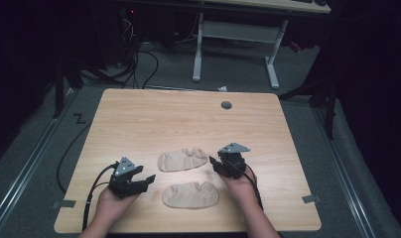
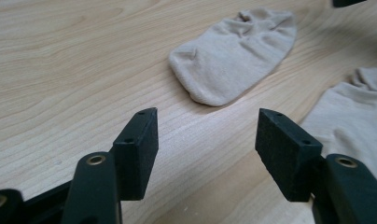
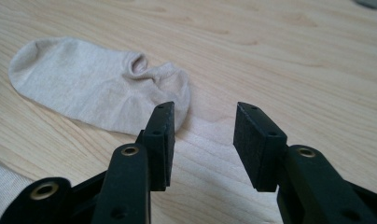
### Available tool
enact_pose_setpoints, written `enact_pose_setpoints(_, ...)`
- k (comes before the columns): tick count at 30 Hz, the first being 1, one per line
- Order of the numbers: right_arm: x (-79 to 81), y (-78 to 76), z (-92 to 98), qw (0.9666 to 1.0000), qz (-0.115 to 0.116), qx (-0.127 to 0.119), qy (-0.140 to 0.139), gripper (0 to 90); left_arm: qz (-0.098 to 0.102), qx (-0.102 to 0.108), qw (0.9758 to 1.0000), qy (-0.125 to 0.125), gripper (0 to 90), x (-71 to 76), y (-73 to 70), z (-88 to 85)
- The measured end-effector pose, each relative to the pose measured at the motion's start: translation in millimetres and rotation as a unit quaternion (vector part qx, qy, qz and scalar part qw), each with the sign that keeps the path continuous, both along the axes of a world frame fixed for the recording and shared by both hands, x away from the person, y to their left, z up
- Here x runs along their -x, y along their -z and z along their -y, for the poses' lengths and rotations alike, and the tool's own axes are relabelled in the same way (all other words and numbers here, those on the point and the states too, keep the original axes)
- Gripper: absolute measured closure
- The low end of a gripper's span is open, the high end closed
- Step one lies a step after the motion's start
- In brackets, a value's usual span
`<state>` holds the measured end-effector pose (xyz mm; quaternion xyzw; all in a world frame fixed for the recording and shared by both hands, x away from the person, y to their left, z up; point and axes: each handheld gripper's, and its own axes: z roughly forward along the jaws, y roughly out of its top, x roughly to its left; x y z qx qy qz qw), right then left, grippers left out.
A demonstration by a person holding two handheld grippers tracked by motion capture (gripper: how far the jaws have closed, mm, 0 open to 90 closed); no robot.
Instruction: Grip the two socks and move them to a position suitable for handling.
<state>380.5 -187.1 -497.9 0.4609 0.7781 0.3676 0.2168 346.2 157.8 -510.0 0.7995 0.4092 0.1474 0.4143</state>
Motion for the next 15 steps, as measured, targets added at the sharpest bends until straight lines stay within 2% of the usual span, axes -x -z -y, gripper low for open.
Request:
enact_pose_setpoints(4,0.6,0.5,0.0,0.9999,0.011,0.0,-0.007,60.7,0.001,-0.015,0.9998,-0.013,40.1,-1.4,3.6,10.8)
enact_pose_setpoints(5,-2.4,2.4,-1.9,0.9999,0.012,-0.002,-0.007,63.0,-0.01,-0.018,0.9996,-0.018,38.8,-5.2,3.3,16.2)
enact_pose_setpoints(6,-2.4,2.4,-1.9,0.9999,0.012,-0.002,-0.007,63.0,-0.01,-0.018,0.9996,-0.018,36.7,-5.2,3.3,16.2)
enact_pose_setpoints(7,-6.7,5.2,-6.0,0.9999,0.008,0.006,-0.009,64.6,-0.023,-0.015,0.9994,-0.024,35.7,-10.4,2.1,19.7)
enact_pose_setpoints(8,-6.7,5.2,-6.0,0.9999,0.008,0.006,-0.009,64.6,-0.023,-0.015,0.9994,-0.024,35.7,-10.4,2.1,19.7)
enact_pose_setpoints(9,-11.6,7.2,-9.3,0.9999,0.002,0.011,-0.013,64.7,-0.029,-0.008,0.999,-0.034,36.0,-16.5,1.0,22.4)
enact_pose_setpoints(12,-17.9,7.5,-12.1,0.9998,-0.002,0.012,-0.018,64.0,-0.028,-0.005,0.9986,-0.045,37.3,-23.3,1.3,24.8)
enact_pose_setpoints(13,-26.3,5.1,-13.8,0.9996,-0.01,0.014,-0.021,65.0,-0.028,-0.009,0.9981,-0.055,38.1,-29.7,2.2,27.8)
enact_pose_setpoints(15,-32.1,3.1,-12.6,0.9994,-0.025,0.0,-0.022,66.7,-0.03,-0.002,0.9979,-0.057,38.9,-32.3,3.0,29.3)
